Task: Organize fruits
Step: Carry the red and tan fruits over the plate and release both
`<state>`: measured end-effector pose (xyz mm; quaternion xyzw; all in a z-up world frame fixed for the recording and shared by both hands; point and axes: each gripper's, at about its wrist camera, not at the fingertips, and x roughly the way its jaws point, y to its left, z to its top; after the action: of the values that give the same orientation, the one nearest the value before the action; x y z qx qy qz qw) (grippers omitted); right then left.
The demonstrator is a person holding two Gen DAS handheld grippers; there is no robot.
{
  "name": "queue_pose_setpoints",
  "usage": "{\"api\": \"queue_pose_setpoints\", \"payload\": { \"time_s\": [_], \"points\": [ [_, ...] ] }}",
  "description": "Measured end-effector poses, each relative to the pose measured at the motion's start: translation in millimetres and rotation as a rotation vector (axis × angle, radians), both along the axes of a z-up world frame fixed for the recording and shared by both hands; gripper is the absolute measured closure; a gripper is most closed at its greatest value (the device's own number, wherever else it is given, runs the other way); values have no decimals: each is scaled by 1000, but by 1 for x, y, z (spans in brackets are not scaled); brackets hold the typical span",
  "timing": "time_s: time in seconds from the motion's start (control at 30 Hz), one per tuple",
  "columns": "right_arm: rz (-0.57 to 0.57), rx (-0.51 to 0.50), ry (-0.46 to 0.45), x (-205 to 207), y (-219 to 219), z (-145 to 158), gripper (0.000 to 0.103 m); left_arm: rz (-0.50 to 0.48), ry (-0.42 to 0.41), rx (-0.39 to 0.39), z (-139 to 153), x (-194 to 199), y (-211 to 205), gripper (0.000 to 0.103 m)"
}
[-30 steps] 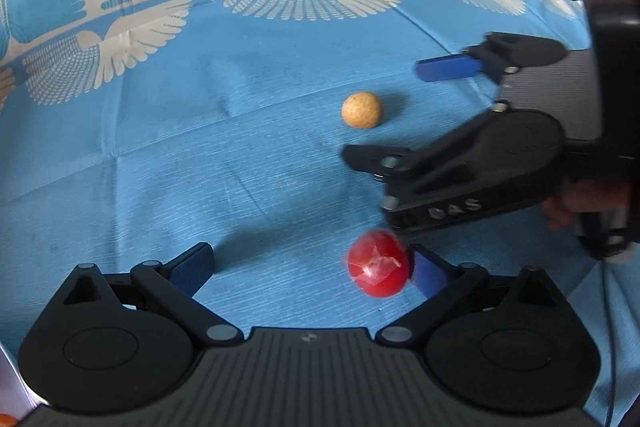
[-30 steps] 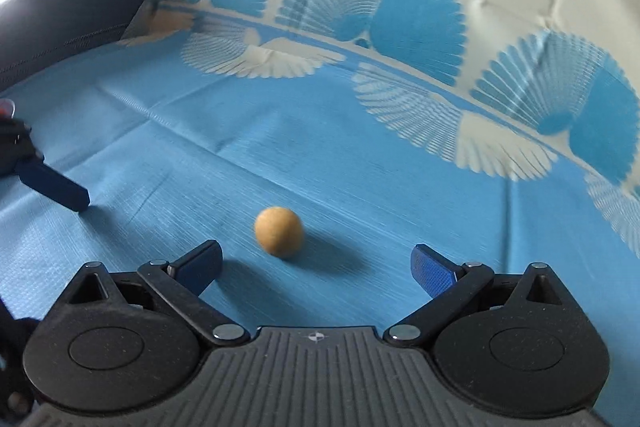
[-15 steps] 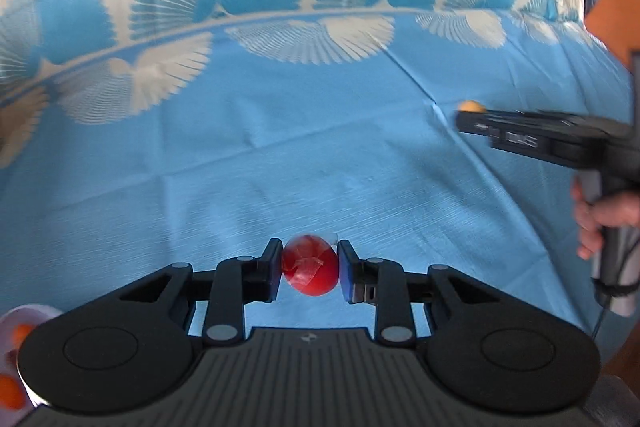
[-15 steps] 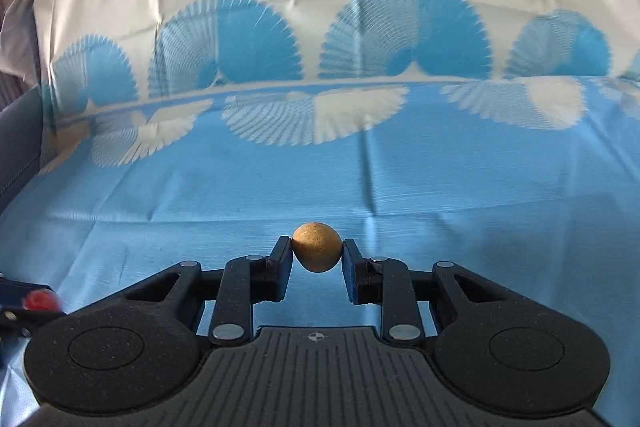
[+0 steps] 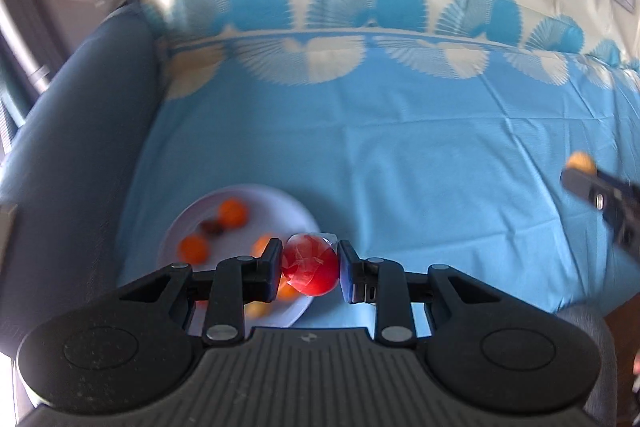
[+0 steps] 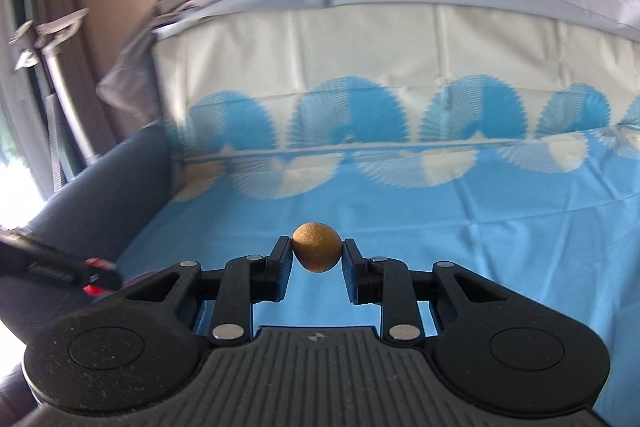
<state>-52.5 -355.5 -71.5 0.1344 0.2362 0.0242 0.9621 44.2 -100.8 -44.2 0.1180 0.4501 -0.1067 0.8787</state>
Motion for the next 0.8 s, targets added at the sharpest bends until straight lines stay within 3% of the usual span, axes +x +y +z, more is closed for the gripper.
{"api": "queue_pose_setpoints", "payload": {
  "time_s": [0.1,0.37,0.57,0.8],
  "points": [
    [93,7,13,-25,48,12,75,40,-8,25,9,-26,34,71],
    [297,8,74,-74,146,22,75,111,11,-21,19,-85,103,71],
    [361,-84,63,-102,183,34,75,127,-3,-52,21,-112,131,71],
    [364,-129,56,-109,192,41,75,118,-8,-81,22,-117,137,71]
  ]
}}
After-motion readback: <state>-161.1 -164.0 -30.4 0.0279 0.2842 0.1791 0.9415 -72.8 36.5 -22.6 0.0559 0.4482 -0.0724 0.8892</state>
